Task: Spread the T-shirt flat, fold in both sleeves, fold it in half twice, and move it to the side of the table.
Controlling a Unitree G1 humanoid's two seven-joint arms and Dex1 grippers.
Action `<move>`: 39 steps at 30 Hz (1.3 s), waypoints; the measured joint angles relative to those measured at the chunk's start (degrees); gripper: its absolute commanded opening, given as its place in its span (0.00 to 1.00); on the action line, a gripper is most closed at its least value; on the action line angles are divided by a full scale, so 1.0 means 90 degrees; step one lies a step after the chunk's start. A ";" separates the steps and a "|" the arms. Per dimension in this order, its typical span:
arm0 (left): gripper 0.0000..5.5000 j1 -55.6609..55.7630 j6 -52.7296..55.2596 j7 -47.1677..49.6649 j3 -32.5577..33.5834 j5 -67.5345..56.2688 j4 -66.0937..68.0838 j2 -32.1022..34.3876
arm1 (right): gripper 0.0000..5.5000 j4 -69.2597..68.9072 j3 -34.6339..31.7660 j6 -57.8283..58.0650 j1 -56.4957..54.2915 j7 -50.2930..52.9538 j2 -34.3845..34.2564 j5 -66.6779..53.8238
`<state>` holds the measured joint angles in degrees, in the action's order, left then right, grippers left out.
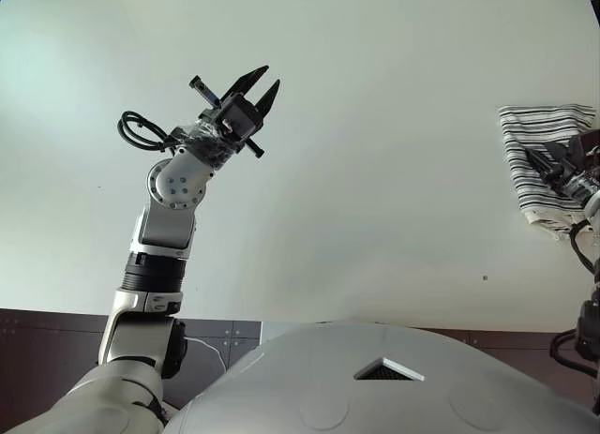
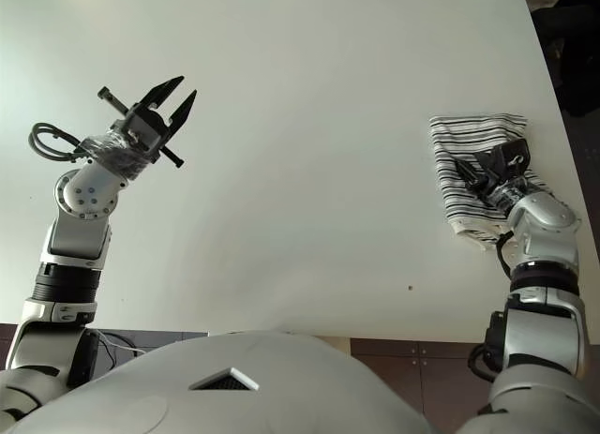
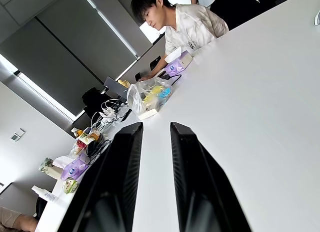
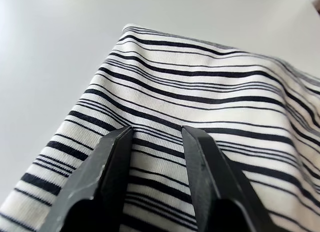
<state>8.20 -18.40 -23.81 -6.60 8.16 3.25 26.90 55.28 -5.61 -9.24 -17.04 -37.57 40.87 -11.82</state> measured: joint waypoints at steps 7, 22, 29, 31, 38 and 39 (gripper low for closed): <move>0.19 0.0037 0.0298 0.0373 0.0228 -0.0183 -0.0077 -0.0373 | 0.32 -0.0280 -0.0204 -0.0955 0.0232 0.0406 -0.0210 0.0177; 0.19 -0.1358 0.1485 0.2050 0.0719 -0.1009 -0.0209 -0.2353 | 0.32 -0.5449 0.0830 0.0313 0.1998 0.3952 -0.3758 0.1069; 0.19 -0.0772 0.0499 0.2107 0.0750 -0.0870 0.1327 -0.2400 | 0.32 -0.3950 0.0445 -0.0260 0.1307 0.3986 -0.3692 0.1095; 0.19 -0.0754 0.0296 0.2107 0.0734 -0.0827 0.1765 -0.2422 | 0.32 -0.3606 0.0413 -0.0445 0.1291 0.4002 -0.3713 0.1102; 0.19 -0.0732 -0.0094 0.2199 0.0734 -0.0761 0.2137 -0.2488 | 0.32 -0.3299 0.0413 -0.0708 0.1248 0.4030 -0.3813 0.1178; 0.19 -0.0691 -0.0142 0.2260 0.0740 -0.0759 0.2139 -0.2518 | 0.32 -0.3253 0.0414 -0.0743 0.1182 0.4018 -0.3812 0.1196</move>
